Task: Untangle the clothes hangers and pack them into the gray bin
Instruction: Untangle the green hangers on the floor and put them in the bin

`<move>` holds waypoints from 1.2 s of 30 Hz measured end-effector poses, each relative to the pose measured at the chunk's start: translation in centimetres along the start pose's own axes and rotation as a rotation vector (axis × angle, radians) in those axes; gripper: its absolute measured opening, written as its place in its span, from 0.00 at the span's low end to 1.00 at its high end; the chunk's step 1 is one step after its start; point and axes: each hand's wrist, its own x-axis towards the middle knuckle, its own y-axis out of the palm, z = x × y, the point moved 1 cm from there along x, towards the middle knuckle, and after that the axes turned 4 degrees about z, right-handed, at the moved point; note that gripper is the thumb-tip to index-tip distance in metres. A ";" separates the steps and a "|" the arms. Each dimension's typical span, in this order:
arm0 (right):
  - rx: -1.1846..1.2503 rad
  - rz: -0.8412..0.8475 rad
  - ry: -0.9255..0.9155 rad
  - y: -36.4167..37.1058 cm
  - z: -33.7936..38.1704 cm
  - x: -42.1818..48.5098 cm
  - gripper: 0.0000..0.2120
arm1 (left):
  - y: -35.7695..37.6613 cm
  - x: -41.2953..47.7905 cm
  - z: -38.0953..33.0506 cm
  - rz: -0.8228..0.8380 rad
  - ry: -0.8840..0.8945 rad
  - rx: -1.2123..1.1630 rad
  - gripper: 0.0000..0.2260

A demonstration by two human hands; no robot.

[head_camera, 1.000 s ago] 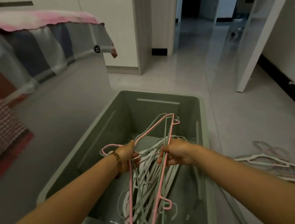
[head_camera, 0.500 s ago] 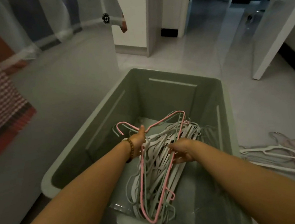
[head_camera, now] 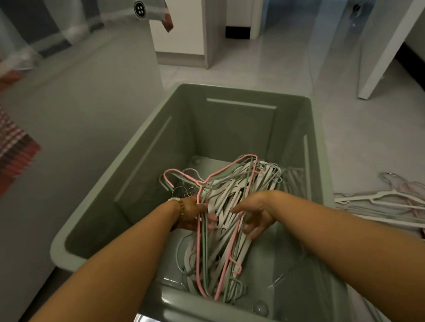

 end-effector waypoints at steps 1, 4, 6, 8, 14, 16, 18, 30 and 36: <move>0.042 0.008 0.010 0.4 -0.3 0.0 0.26 | 0.0 0.2 0.0 0.011 0.022 -0.070 0.15; 0.203 -0.009 0.000 1.0 -0.8 0.7 0.13 | -0.2 0.3 -0.3 0.019 0.062 -0.138 0.14; 0.283 -0.081 -0.037 1.1 -0.8 0.6 0.14 | -0.2 0.0 -0.5 0.056 0.092 -0.144 0.11; 0.356 -0.131 -0.102 1.0 -0.7 0.6 0.15 | -0.3 -0.2 -0.8 0.051 0.128 -0.144 0.10; 0.408 -0.053 -0.172 1.6 0.0 0.0 0.15 | -1.3 1.2 -1.8 -0.095 0.226 -0.118 0.14; 0.291 -0.023 -0.120 1.5 -0.1 0.1 0.15 | -1.2 1.8 -1.0 -0.142 0.167 -0.055 0.15; 0.176 0.018 -0.066 1.6 -0.4 0.1 0.14 | -1.4 2.0 0.1 -0.102 0.050 0.103 0.17; 0.289 -0.087 -0.435 -0.8 1.0 -3.7 0.19 | 1.5 0.0 -3.8 -0.378 0.336 0.363 0.28; 0.340 -0.046 -0.738 -8.8 -1.5 -12.3 0.14 | 6.7 -4.3 -9.6 -0.425 0.666 0.305 0.23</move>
